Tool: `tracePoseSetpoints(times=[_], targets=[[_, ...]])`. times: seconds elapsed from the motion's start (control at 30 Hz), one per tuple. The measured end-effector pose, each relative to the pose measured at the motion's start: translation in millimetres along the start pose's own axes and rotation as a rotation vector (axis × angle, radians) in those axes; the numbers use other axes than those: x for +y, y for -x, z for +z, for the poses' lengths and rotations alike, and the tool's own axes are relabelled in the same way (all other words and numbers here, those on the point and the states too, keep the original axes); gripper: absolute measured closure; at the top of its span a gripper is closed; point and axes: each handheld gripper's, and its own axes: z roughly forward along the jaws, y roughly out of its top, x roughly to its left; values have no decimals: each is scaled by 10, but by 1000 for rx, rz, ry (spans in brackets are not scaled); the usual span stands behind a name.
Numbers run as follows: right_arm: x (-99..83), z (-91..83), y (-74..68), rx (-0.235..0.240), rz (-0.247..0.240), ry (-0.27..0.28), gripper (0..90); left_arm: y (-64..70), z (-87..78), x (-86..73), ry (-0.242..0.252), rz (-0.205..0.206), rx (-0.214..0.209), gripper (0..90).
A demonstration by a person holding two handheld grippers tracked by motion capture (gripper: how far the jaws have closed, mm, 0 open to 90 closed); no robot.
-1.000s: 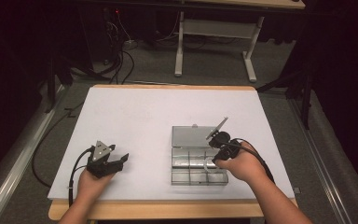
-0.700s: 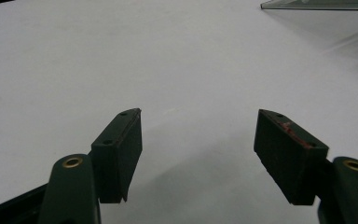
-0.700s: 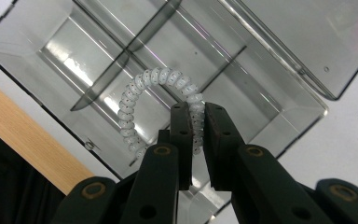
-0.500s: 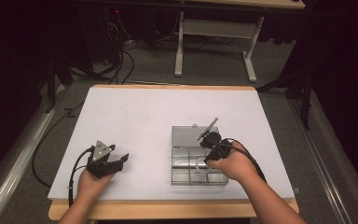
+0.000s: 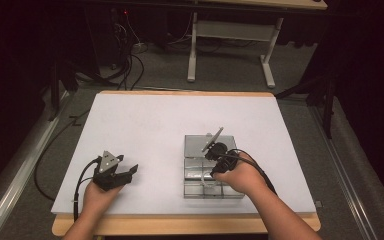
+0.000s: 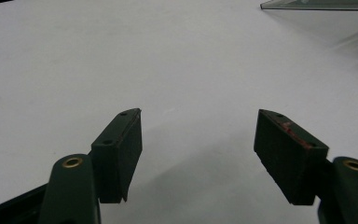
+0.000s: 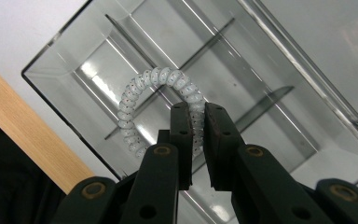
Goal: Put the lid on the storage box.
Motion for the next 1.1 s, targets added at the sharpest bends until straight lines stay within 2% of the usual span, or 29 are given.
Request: tracePoseSetpoints(times=[0.03,0.07,0.1,0.2,0.3,0.37,1.1], targets=[[5,14,-6,2,-13,3,829,0,0,0,0,0,0,330],[8,18,-39,5,12,-9,829,0,0,0,0,0,0,330],[21,33,-39,7,-11,-2,830,-1,0,0,0,0,-1,329],[46,59,-65,12,-37,-1,829,-1,0,0,0,0,-1,330],[63,68,-114,15,-7,-13,829,-1,0,0,0,-1,-1,330],[83,84,-108,18,-50,-2,829,-2,0,0,0,-1,-1,329],[187,236,-306,52,-94,-18,826,-9,-4,0,0,-3,-3,328]])
